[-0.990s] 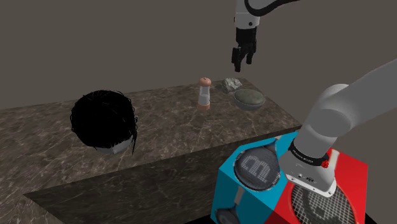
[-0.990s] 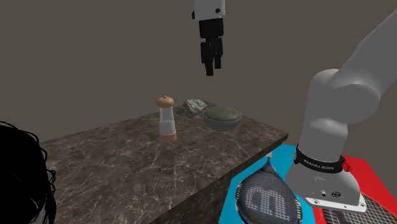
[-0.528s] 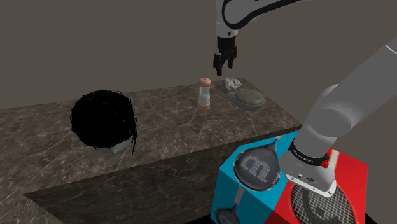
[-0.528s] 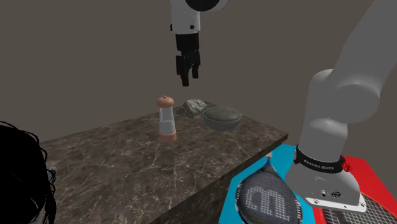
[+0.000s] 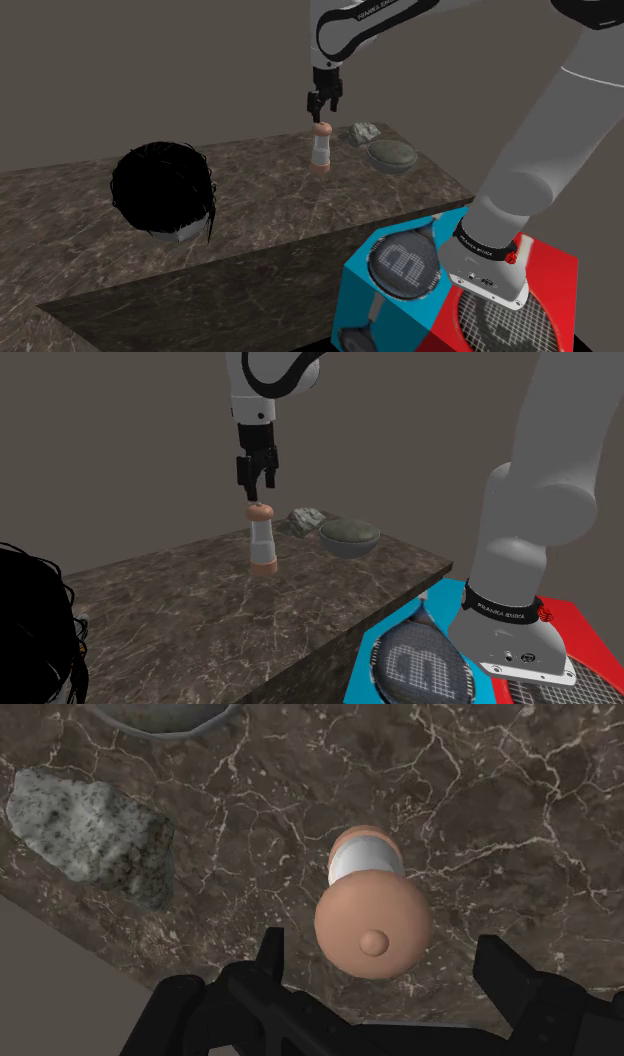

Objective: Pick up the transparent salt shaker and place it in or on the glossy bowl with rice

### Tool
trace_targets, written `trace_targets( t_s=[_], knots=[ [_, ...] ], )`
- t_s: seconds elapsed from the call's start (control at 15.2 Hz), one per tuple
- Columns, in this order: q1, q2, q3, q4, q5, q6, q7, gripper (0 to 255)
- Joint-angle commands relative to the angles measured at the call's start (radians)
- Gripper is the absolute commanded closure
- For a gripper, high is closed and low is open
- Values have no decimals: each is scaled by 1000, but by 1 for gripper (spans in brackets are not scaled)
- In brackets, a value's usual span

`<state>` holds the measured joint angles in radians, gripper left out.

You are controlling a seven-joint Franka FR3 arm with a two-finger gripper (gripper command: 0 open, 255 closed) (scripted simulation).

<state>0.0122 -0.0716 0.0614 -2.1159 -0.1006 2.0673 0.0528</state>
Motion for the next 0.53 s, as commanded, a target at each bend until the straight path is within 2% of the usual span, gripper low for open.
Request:
trace_targets(
  t_s=[0.0, 0.46],
  knots=[
    [3, 81, 4, 60, -6, 34, 3, 0],
    [-1, 121, 0, 12, -15, 123, 8, 0]
  ],
)
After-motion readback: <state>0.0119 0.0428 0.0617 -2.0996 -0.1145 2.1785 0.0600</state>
